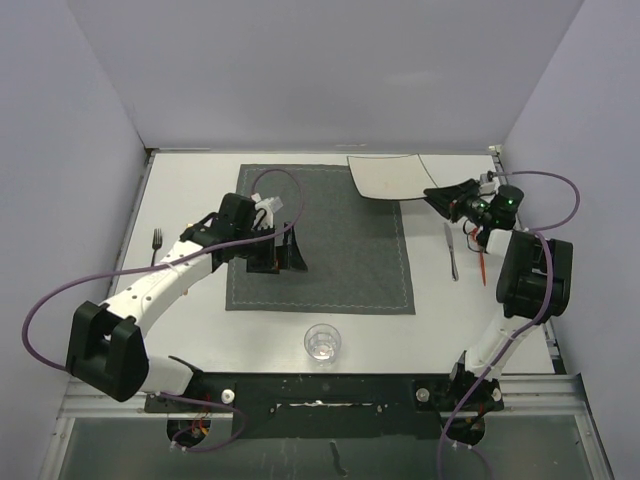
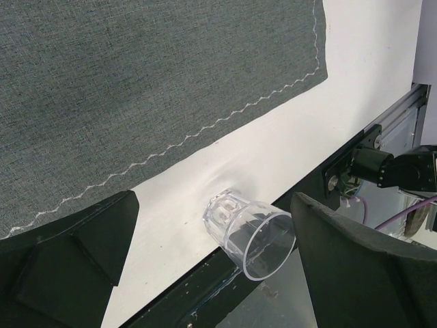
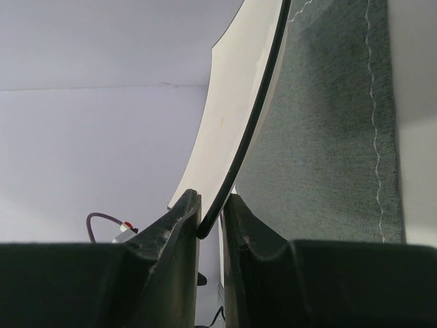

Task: Set the dinner table for one person
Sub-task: Place the plate on the napkin.

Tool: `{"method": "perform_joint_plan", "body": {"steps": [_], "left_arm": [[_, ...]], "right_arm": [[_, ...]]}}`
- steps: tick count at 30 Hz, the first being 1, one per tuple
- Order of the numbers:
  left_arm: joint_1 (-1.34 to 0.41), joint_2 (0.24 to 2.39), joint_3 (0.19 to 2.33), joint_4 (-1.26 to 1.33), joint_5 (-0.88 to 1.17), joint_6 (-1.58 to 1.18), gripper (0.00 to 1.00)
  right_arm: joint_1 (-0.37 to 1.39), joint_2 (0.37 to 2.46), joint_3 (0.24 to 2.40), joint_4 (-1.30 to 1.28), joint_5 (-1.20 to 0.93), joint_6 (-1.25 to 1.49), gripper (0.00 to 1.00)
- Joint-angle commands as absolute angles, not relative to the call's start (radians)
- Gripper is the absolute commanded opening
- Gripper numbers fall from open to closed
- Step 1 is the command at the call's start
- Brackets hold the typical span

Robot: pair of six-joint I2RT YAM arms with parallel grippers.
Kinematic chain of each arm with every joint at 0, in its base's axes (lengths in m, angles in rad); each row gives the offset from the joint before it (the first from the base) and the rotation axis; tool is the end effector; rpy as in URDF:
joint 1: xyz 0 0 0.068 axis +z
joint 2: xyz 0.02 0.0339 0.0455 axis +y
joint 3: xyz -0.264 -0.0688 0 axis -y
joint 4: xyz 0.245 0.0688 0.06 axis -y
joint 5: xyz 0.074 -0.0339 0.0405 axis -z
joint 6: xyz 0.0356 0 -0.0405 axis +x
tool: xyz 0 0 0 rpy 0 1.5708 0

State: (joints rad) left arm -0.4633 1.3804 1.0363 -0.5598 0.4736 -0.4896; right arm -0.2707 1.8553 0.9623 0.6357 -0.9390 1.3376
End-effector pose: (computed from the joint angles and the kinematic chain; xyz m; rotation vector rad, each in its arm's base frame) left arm 0.2489 -0.1425 0.2635 0.1827 2.5967 -0.9684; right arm 0.3800 -0.0756 0.1895 0.8473 1.8410 1.5644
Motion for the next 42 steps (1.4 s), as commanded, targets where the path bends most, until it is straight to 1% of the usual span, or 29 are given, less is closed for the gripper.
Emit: {"method": "perform_joint_plan", "body": {"steps": [1, 23, 34, 42], "left_arm": [[-0.468, 1.321, 1.049, -0.572, 0.464, -0.477, 0.96], [-0.471, 1.211, 1.019, -0.680, 0.438, -0.455, 0.96], [-0.471, 1.144, 0.994, -0.734, 0.450, -0.439, 0.96], [-0.471, 1.092, 0.972, -0.762, 0.461, -0.430, 0.97]], "right_arm": [[-0.249, 1.737, 0.970, 0.843, -0.989, 1.370, 0.00], [-0.104, 1.623, 0.845, 0.903, -0.837, 1.395, 0.00], [0.002, 1.513, 0.801, 0.784, -0.709, 1.327, 0.00], [0.107, 1.475, 0.786, 0.735, -0.604, 1.289, 0.00]]}}
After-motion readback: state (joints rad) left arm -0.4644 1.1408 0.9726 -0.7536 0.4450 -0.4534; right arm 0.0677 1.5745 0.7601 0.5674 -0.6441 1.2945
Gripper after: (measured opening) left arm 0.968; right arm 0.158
